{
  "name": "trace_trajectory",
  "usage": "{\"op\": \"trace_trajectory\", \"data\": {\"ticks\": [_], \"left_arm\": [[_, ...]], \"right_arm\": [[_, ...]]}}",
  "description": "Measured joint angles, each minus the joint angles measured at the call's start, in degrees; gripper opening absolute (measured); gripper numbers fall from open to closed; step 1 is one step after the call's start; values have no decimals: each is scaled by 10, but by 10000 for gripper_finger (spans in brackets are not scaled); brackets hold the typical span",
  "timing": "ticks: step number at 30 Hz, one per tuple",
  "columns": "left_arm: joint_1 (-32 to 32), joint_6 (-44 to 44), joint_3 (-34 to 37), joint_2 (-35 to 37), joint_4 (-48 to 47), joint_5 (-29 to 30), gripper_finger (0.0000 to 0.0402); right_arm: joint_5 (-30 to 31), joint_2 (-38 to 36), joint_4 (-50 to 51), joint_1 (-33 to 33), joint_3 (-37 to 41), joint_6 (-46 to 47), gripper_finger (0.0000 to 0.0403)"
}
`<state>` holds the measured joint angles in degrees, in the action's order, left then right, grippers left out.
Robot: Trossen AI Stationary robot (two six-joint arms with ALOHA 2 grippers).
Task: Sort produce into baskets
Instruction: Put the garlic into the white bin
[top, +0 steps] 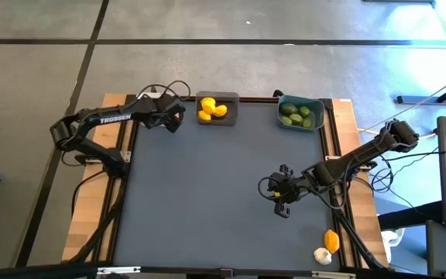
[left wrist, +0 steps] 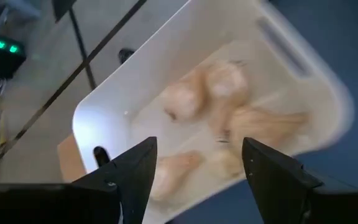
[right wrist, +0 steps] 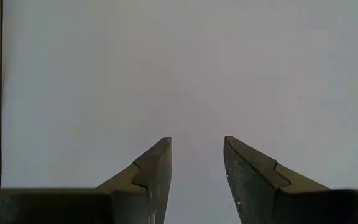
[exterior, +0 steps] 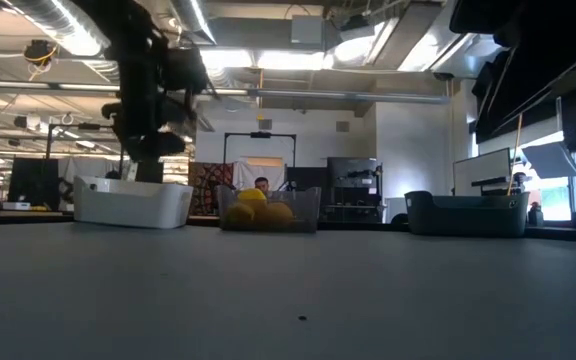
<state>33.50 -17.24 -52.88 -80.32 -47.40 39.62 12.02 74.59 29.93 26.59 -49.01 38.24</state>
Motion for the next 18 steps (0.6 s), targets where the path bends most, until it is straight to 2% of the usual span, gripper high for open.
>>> {"op": "trace_trajectory", "data": {"ticks": [3,6,10,18], "left_arm": [[-37,-16,0,22,0,0,232],[-77,-28,0,40,0,0,232],[-120,-38,0,50,0,0,233],[-175,-67,0,50,3,2,233]], "right_arm": [[-15,0,0,0,0,-9,147],[-57,-1,-1,17,0,22,147],[-124,-2,2,52,-1,111,147],[-158,-2,19,152,-1,315,157]]}}
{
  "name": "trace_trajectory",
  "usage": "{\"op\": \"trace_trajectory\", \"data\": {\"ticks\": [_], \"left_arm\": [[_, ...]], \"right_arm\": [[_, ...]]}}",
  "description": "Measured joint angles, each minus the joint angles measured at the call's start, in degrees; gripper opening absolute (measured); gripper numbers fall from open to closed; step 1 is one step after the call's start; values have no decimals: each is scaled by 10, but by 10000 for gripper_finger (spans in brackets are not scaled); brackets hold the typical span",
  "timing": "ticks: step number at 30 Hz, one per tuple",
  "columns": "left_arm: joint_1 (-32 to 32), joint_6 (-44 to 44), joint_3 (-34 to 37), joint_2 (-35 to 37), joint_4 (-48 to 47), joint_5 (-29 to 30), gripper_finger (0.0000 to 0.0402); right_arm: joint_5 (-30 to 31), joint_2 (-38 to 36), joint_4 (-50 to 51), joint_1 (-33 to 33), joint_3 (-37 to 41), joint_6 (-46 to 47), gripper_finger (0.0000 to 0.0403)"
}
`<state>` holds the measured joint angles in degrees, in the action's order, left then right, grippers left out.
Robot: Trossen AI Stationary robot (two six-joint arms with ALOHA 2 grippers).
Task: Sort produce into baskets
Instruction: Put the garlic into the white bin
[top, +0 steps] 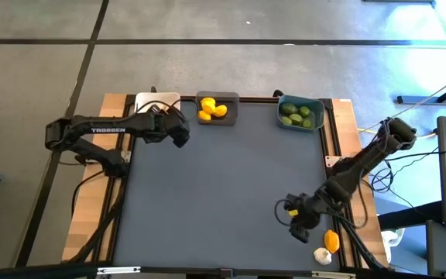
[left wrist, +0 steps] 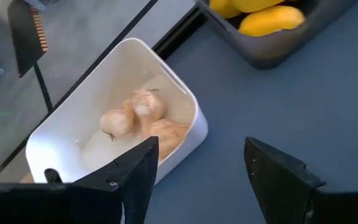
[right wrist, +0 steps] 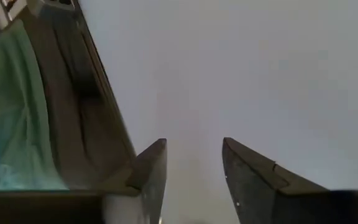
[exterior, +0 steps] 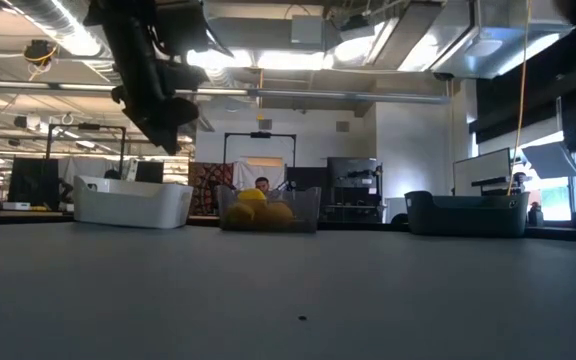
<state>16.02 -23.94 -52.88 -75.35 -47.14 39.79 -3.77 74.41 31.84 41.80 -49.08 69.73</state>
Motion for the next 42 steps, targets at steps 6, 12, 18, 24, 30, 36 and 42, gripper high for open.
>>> {"op": "trace_trajectory", "data": {"ticks": [6,12,18,24,30,36,42], "left_arm": [[-22,-9,0,0,2,1,233],[-38,-7,0,0,2,2,233],[-50,1,0,0,2,3,233],[-56,5,0,0,2,3,233],[-56,5,0,0,2,3,233],[-56,5,0,0,2,3,233],[-56,5,0,0,2,3,233]], "right_arm": [[-37,0,37,70,0,151,234],[-59,0,43,135,0,285,276],[-43,2,30,185,0,397,256],[-45,29,-19,206,0,439,225],[-109,76,-22,204,0,439,200],[-123,95,-25,203,-1,436,189],[-143,95,-24,203,-1,436,176]]}}
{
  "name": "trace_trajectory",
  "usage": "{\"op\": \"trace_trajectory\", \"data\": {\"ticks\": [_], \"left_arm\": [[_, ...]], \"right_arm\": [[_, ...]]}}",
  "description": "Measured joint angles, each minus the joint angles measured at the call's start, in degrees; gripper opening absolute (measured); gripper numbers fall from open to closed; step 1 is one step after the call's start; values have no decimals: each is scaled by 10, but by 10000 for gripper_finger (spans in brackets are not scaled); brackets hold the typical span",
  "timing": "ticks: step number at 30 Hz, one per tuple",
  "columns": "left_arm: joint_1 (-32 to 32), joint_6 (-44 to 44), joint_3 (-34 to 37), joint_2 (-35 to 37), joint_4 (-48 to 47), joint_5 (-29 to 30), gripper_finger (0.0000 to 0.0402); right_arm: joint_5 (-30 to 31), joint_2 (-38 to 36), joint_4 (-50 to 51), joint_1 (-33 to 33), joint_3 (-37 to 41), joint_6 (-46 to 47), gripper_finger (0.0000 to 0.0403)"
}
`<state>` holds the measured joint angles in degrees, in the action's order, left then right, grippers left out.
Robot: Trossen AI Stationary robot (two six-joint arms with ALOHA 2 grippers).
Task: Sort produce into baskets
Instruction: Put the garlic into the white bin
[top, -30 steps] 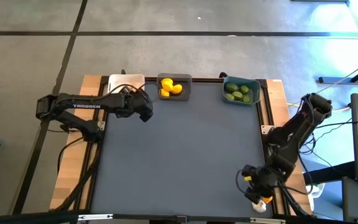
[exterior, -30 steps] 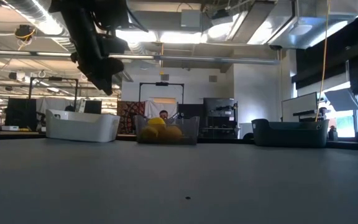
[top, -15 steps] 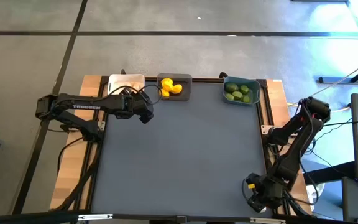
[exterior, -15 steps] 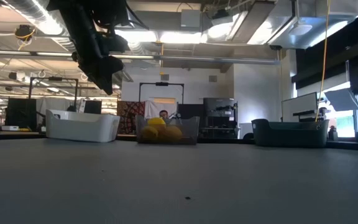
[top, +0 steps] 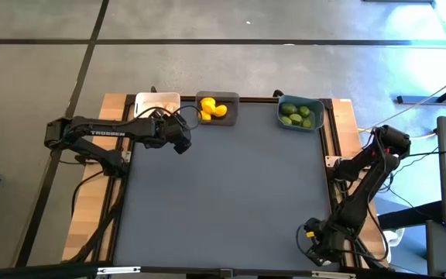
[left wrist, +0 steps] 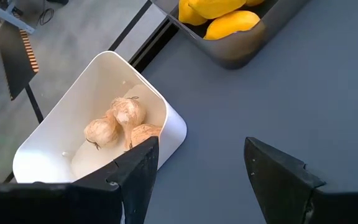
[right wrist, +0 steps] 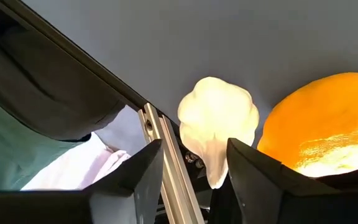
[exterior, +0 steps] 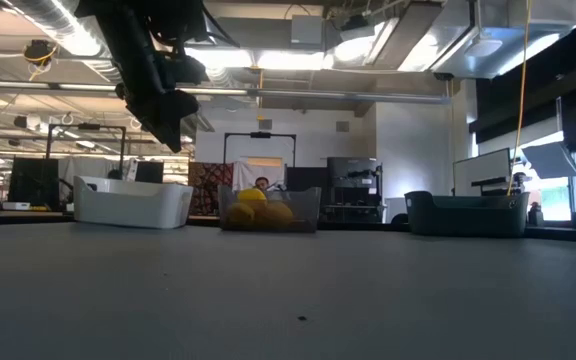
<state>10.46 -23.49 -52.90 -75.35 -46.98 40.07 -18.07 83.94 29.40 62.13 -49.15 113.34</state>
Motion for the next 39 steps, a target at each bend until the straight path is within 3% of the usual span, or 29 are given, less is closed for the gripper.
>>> {"op": "trace_trajectory", "data": {"ticks": [9,14,19,25,39], "left_arm": [[0,-1,0,0,0,0,233],[0,-1,0,0,0,0,233],[0,0,0,0,0,0,233],[0,-1,0,0,0,0,233],[0,1,0,0,0,-1,233]], "right_arm": [[11,1,4,-5,0,-4,157],[4,2,19,-41,1,-62,156],[-48,2,62,-85,1,-129,156],[-127,2,42,-88,1,-111,156],[-149,58,-23,-66,1,-87,156]]}}
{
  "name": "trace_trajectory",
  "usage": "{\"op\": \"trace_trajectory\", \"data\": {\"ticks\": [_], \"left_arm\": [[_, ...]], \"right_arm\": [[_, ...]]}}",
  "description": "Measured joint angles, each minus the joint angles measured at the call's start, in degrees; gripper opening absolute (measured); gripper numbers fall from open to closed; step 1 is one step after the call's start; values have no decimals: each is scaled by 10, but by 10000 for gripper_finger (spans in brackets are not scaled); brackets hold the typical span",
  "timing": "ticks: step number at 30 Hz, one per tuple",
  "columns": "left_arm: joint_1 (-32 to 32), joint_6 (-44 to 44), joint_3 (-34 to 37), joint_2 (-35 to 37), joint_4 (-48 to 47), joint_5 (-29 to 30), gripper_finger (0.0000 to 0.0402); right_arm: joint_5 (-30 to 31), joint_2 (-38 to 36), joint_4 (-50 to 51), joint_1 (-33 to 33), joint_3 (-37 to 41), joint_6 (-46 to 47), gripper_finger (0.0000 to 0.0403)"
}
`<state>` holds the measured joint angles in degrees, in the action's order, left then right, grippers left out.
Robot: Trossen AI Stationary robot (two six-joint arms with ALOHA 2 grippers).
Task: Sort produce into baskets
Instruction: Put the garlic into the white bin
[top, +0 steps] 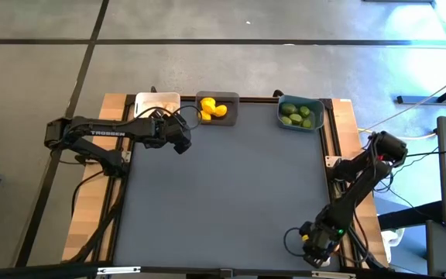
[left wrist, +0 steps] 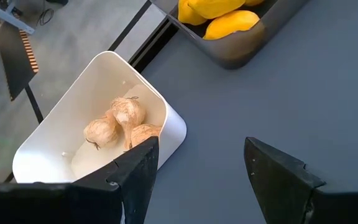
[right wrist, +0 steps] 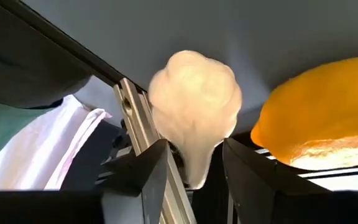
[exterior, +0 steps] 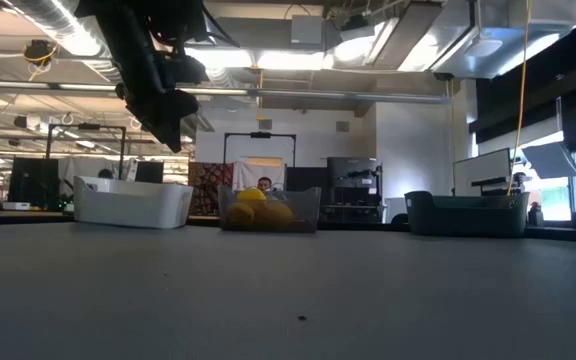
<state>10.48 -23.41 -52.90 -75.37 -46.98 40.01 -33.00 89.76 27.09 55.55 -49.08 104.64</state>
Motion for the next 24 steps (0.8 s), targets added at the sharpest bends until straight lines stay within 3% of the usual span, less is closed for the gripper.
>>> {"op": "trace_trajectory", "data": {"ticks": [5,13,18,24], "left_arm": [[0,2,0,0,0,0,233],[0,4,0,0,0,0,233],[0,4,0,0,0,-5,233],[-4,17,0,0,18,-4,240]], "right_arm": [[5,5,-2,0,0,-19,123],[1,5,-4,0,-4,-77,16],[46,5,36,-3,-43,-126,17],[110,5,187,-22,-129,-208,17]]}}
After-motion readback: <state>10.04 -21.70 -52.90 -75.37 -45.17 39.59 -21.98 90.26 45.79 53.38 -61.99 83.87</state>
